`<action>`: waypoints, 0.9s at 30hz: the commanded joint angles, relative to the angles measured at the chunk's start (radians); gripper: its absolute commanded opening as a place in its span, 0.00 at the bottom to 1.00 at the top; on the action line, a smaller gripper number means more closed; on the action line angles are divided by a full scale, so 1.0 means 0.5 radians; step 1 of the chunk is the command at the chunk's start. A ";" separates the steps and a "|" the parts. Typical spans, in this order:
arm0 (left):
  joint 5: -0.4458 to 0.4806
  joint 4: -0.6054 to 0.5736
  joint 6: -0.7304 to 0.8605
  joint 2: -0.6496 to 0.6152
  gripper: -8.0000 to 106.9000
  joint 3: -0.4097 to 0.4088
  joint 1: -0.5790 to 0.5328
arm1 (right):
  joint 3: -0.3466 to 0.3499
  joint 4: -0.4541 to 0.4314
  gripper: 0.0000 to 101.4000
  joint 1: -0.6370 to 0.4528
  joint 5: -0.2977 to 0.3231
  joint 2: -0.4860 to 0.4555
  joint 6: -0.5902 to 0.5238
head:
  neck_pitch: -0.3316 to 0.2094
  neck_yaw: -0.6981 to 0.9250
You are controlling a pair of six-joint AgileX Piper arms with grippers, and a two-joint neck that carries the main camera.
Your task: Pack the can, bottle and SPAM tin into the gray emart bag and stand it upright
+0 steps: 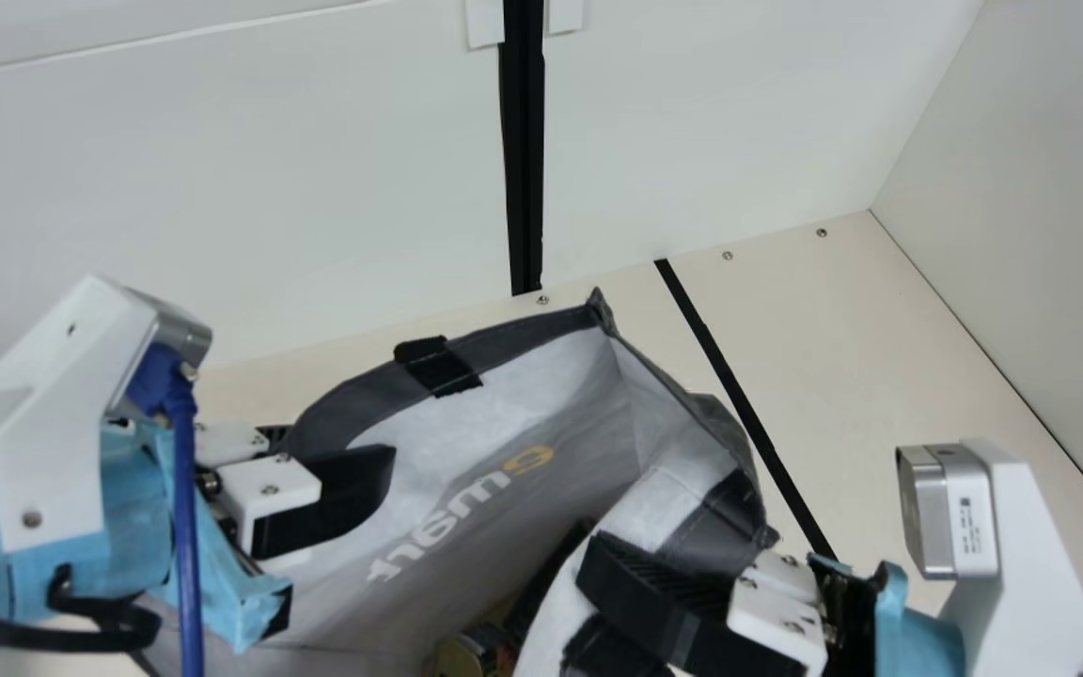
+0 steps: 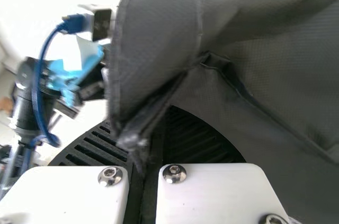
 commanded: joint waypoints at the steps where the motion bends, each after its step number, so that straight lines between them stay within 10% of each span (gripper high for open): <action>1: 0.001 -0.019 0.025 0.022 0.00 -0.014 0.029 | 0.000 -0.062 0.00 -0.023 0.039 0.029 -0.047 | -0.045 -0.002; 27: 0.001 -0.234 0.266 0.462 0.00 -0.412 0.287 | -0.390 -0.435 0.00 -0.149 0.066 0.658 -0.790 | -0.045 -0.002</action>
